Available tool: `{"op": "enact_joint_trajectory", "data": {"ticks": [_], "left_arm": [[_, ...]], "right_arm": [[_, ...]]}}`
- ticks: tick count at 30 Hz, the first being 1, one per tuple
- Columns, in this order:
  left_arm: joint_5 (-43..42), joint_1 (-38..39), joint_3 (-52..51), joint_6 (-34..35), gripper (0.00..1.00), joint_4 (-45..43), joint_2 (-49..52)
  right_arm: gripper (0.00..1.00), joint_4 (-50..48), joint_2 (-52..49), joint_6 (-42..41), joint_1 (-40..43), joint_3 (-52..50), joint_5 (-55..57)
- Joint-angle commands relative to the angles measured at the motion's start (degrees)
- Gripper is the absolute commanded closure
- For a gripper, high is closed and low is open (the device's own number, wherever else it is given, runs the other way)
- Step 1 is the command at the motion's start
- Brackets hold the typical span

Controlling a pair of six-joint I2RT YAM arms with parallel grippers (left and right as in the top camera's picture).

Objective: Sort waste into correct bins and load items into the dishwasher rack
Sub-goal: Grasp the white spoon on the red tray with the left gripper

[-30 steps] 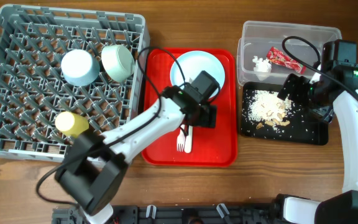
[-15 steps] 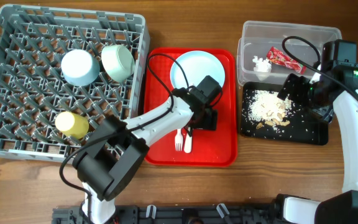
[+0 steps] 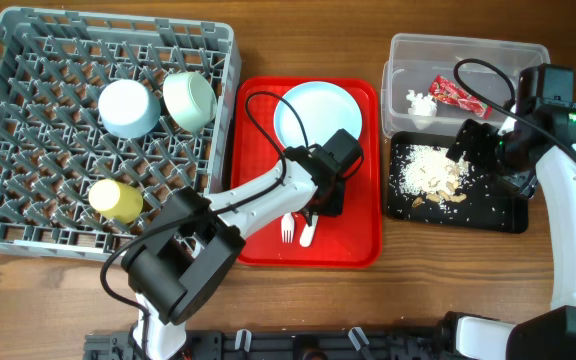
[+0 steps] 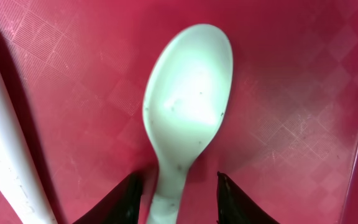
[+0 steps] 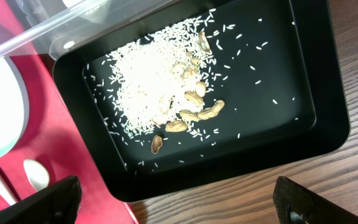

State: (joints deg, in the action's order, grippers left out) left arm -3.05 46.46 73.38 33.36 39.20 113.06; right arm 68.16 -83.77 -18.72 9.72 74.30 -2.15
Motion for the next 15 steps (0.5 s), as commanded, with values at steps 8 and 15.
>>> {"op": "enact_joint_trajectory", "data": {"ticks": [8,15], "left_arm": [[2.9,1.0,-1.3,0.1,0.77,-0.2,1.1],[9.2,2.6,-1.3,-0.1,0.88,-0.2,1.1]], "right_arm": [[0.00,0.3,1.1,0.7,0.2,1.0,-0.6],[0.00,0.3,1.1,0.8,0.2,1.0,-0.9]]}}
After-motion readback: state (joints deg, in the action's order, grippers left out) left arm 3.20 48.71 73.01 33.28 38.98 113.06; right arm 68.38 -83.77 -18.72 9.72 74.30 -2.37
